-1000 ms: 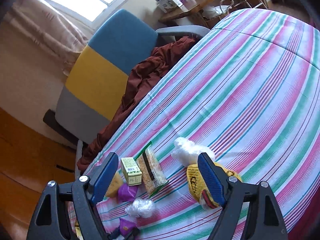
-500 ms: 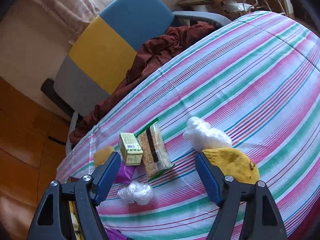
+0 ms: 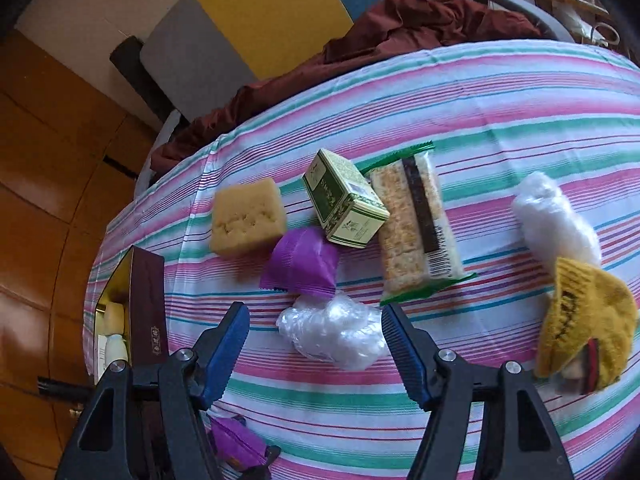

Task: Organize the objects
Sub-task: 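Hold the purple packet with the left gripper while the right grasps the clear plastic bag, then carry the purple packet into the gold box and open the left gripper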

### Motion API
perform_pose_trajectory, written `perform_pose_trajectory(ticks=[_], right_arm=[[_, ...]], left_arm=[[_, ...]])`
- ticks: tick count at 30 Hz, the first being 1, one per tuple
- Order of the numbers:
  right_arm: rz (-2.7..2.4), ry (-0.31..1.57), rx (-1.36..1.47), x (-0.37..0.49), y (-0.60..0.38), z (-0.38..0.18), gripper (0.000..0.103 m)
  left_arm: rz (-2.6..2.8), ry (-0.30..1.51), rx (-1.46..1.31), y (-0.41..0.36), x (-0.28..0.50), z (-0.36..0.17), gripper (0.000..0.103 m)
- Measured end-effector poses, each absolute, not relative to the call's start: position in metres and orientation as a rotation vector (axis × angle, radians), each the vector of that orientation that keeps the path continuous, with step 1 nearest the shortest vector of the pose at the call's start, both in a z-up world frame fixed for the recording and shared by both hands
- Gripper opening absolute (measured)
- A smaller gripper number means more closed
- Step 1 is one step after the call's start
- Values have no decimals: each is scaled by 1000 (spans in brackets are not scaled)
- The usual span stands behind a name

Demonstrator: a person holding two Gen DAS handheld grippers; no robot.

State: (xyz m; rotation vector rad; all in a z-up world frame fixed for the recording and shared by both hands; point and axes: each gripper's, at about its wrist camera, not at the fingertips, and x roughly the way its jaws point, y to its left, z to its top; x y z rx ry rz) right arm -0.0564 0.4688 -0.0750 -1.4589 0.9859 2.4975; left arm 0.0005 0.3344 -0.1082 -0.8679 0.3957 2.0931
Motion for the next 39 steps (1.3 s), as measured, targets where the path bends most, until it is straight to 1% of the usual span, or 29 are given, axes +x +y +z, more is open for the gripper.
perform_pose_trajectory(ticks=[2,7,9,12,17,18,19,20,22,24,30,39], right_arm=[[2465,987,-1469,-70,468,-79,70],[2422,922,-1497,-96,465,-83,70],[2418,884,-1551,-101,461,-87,70],[2435,772,-1609,-98,453,-86,70],[2434,529,-1750,-87,435,-94,69],[2419,453,-1781,-84,430,-98,64],[2417,344,-1772,-81,425,-98,44],[2404,256,-1757,-78,421,-97,33],[2406,329,-1743,-68,426,-94,33],[2393,337,-1727,-55,431,-94,33],[2387,466,-1699,-23,444,-98,33],[2415,343,-1673,-34,436,-101,33]], left_arm=[[2087,382,-871,333,-1,-108,34],[2077,356,-873,331,-2,-108,34],[2072,346,-874,330,-3,-108,34],[2067,331,-878,328,-4,-109,34],[2066,327,-879,328,-4,-108,34],[2067,329,-878,328,-4,-108,34],[2068,331,-877,329,-4,-108,34],[2070,335,-875,329,-4,-108,34],[2073,342,-871,329,-3,-108,34],[2076,352,-867,330,-1,-108,34],[2095,399,-855,331,4,-107,34],[2107,404,-925,325,5,-102,33]])
